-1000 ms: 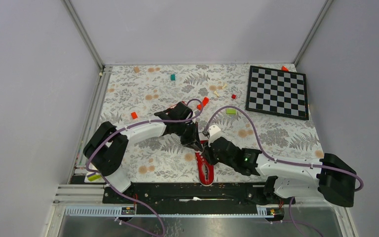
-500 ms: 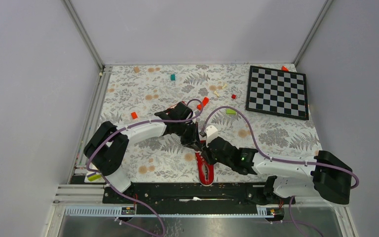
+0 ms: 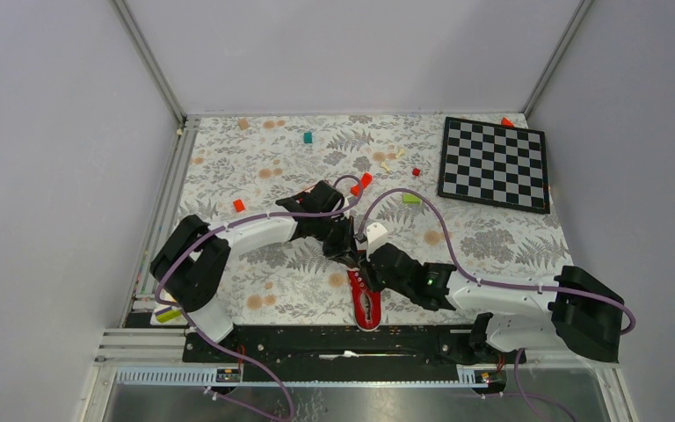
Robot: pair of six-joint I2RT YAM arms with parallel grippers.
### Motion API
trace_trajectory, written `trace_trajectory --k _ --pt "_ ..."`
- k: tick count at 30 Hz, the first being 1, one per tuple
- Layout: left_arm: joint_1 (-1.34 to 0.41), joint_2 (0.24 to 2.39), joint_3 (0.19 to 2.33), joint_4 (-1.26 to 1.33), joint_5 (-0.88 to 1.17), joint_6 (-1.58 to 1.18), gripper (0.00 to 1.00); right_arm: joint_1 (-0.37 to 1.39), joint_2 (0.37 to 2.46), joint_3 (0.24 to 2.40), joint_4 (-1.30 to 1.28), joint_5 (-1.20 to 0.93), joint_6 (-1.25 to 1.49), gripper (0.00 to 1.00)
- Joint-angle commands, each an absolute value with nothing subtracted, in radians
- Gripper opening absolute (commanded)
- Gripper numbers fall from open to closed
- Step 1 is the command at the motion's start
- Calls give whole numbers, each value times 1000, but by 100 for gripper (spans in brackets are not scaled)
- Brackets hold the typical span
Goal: Tie the shoes
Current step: Cross the shoelace with the shoelace.
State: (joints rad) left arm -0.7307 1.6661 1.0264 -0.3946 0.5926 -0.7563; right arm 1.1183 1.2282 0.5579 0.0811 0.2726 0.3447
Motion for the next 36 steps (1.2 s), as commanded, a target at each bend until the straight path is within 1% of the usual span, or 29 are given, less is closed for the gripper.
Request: trace_trajectory --k 1,5,8,13,25,36 --pt "-726 1664 1063 -368 620 -751 0 1102 1240 583 121 322 341 26" --pt "-725 1663 1063 -368 620 -752 0 1095 1248 581 127 317 349 25" --pt "-725 1662 1060 -368 620 -750 0 1091 1258 578 127 316 354 20" --pt "-726 1663 1060 -367 620 -749 0 1090 1241 564 135 326 363 0" --pt "-726 1683 1061 -350 608 -749 0 1088 1150 560 63 314 341 0" --pt "-725 1692 1058 -345 586 -749 0 1088 1125 560 28 235 374 0"
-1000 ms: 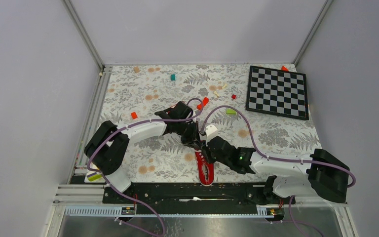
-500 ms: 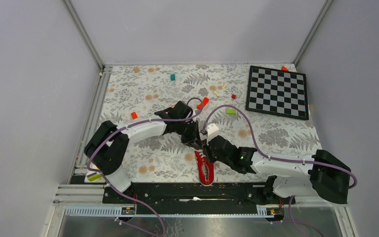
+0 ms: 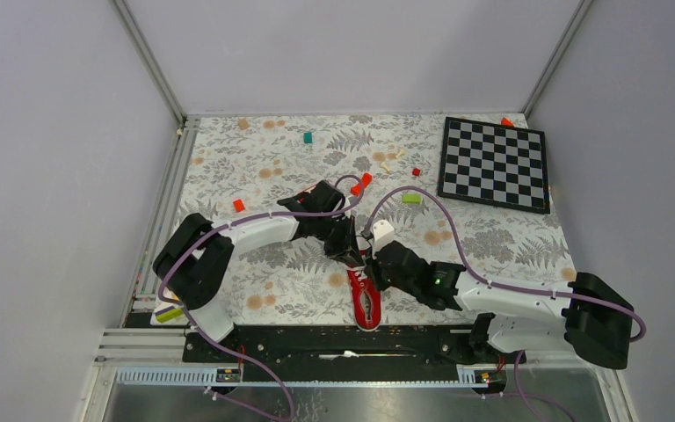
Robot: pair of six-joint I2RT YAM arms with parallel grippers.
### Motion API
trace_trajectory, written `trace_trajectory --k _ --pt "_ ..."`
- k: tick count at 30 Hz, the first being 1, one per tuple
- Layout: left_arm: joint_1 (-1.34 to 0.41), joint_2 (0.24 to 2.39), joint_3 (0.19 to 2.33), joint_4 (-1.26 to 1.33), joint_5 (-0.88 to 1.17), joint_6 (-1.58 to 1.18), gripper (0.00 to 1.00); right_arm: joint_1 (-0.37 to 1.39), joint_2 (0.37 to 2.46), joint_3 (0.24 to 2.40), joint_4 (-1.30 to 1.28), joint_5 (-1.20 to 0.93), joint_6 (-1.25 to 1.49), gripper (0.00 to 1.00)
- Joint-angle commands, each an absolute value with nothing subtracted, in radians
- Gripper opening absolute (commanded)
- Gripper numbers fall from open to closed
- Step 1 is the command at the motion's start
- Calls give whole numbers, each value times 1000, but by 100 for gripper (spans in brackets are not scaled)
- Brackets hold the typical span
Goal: Tie the shoes
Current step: Cross the shoelace with the shoelace.
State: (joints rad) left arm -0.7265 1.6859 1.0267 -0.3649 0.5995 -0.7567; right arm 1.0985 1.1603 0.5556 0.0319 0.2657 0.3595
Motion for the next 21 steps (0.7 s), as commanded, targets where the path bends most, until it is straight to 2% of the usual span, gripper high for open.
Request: trace_trajectory --k 1,9,21 --pt "-725 1692 1057 -345 584 -749 0 1088 1127 563 25 226 378 0" --pt "-725 1696 1063 -345 582 -744 0 1073 1199 634 25 68 413 0" --pt "-726 1699 1059 -345 581 -738 0 1028 1213 684 -42 -36 457 0"
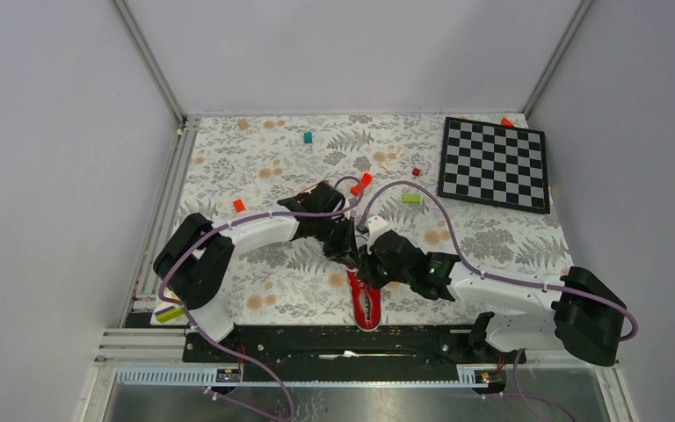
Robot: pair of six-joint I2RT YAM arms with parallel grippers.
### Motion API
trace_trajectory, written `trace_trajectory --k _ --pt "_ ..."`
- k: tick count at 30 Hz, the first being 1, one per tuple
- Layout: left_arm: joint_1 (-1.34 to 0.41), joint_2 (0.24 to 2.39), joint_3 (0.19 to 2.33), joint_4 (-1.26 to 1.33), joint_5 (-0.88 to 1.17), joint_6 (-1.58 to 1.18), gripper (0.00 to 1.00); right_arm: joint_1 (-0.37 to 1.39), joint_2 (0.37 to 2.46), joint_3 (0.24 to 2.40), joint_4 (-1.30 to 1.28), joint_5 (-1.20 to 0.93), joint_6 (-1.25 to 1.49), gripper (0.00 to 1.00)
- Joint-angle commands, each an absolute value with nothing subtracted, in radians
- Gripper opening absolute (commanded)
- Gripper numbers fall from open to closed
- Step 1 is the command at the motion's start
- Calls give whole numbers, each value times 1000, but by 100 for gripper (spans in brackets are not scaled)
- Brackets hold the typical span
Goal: Tie the shoes
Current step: Cross the shoelace with the shoelace.
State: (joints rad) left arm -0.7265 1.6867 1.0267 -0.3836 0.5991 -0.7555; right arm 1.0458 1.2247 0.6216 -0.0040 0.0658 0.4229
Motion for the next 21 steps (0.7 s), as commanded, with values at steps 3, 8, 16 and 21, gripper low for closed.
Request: trace_trajectory --k 3,8,16,21 --pt "-725 1700 1060 -345 581 -735 0 1006 1216 689 -52 -90 480 0" --pt "-725 1698 1056 -345 580 -733 0 976 1228 687 -54 -151 503 13" --pt "-725 1698 1058 -345 581 -733 0 976 1246 688 -56 -123 488 32" --pt "-725 1698 1058 -345 580 -735 0 976 1225 680 -65 -88 482 35"
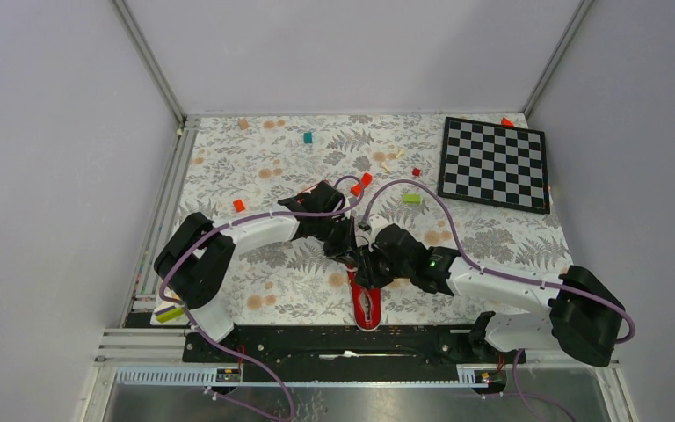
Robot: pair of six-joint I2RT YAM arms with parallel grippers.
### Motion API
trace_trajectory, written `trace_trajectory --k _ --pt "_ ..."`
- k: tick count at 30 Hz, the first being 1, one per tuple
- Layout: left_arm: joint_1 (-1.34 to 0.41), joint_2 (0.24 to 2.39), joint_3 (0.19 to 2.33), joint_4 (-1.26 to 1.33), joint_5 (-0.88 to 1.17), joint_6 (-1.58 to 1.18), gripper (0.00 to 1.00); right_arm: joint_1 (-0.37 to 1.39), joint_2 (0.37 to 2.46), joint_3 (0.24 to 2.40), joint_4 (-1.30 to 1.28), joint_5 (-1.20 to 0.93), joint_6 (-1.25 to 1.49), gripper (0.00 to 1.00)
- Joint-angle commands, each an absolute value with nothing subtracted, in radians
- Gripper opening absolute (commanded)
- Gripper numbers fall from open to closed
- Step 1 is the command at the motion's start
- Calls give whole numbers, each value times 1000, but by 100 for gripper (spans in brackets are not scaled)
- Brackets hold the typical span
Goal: Tie the shoes
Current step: Cross the shoelace with the shoelace.
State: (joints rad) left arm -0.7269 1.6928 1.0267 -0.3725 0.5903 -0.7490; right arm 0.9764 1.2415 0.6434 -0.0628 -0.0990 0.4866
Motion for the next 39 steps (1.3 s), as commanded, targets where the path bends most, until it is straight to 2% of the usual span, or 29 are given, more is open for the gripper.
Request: trace_trajectory --k 1,8,22,28,39 --pt "-724 1698 1057 -345 580 -735 0 976 1210 672 -60 -81 482 35" --pt "-724 1701 1058 -345 581 -735 0 976 1122 631 -26 -50 492 35" --pt "-726 1698 1054 -341 583 -735 0 976 1173 629 -15 -60 500 33" --pt "-726 1699 1053 -337 584 -736 0 976 1189 625 -16 -51 495 38" --pt "-725 1698 1053 -338 583 -739 0 976 1188 630 -40 -30 394 35"
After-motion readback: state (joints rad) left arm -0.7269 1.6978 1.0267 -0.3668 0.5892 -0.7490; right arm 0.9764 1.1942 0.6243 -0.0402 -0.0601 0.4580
